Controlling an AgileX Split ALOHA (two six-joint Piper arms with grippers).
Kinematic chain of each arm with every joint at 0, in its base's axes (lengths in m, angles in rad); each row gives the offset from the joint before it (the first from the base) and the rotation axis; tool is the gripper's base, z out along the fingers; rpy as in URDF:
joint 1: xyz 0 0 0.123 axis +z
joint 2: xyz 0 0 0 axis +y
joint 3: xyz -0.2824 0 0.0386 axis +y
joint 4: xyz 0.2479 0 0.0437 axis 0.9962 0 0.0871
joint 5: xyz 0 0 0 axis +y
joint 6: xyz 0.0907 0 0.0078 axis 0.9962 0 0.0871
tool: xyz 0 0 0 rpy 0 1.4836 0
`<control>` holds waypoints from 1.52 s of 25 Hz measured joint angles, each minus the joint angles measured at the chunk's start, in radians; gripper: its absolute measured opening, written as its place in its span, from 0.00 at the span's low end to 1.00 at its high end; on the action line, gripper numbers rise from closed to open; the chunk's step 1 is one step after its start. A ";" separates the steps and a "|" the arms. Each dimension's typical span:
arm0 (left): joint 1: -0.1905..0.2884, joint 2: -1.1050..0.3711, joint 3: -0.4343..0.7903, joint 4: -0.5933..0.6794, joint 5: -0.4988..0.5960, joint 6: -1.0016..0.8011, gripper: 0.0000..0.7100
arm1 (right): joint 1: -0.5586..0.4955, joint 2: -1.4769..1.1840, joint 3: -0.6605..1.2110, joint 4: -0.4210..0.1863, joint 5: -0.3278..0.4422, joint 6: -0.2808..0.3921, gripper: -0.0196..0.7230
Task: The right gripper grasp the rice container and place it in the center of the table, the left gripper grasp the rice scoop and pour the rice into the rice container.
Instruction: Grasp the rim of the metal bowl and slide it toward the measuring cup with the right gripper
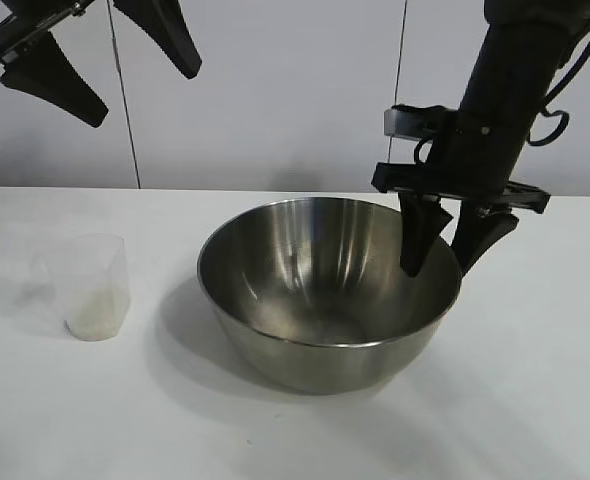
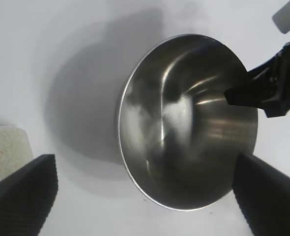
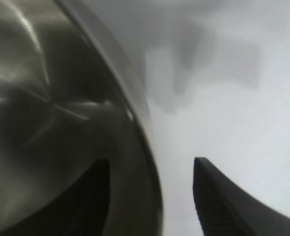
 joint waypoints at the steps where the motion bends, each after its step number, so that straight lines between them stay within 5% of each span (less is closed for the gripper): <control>1: 0.000 0.000 0.000 0.000 0.000 0.000 0.98 | 0.000 0.011 0.000 0.011 -0.004 0.000 0.48; 5: 0.000 0.000 0.000 0.000 0.000 0.000 0.98 | 0.000 0.017 0.000 0.039 -0.002 -0.043 0.14; 8: 0.000 0.000 0.000 0.000 0.000 0.000 0.98 | 0.000 0.017 0.000 0.056 -0.003 -0.059 0.06; 18: 0.000 0.000 0.000 0.000 0.000 0.000 0.98 | 0.000 -0.029 0.000 0.117 0.049 -0.158 0.05; 24: 0.000 0.000 0.000 0.000 -0.001 0.000 0.98 | 0.005 -0.066 0.000 0.144 0.027 -0.129 0.05; 31: 0.000 0.000 0.000 0.000 0.001 0.000 0.98 | 0.090 -0.063 0.000 0.109 -0.039 -0.055 0.05; 38: 0.000 0.000 0.000 0.000 0.025 0.000 0.98 | 0.092 -0.024 0.000 -0.003 -0.026 0.007 0.05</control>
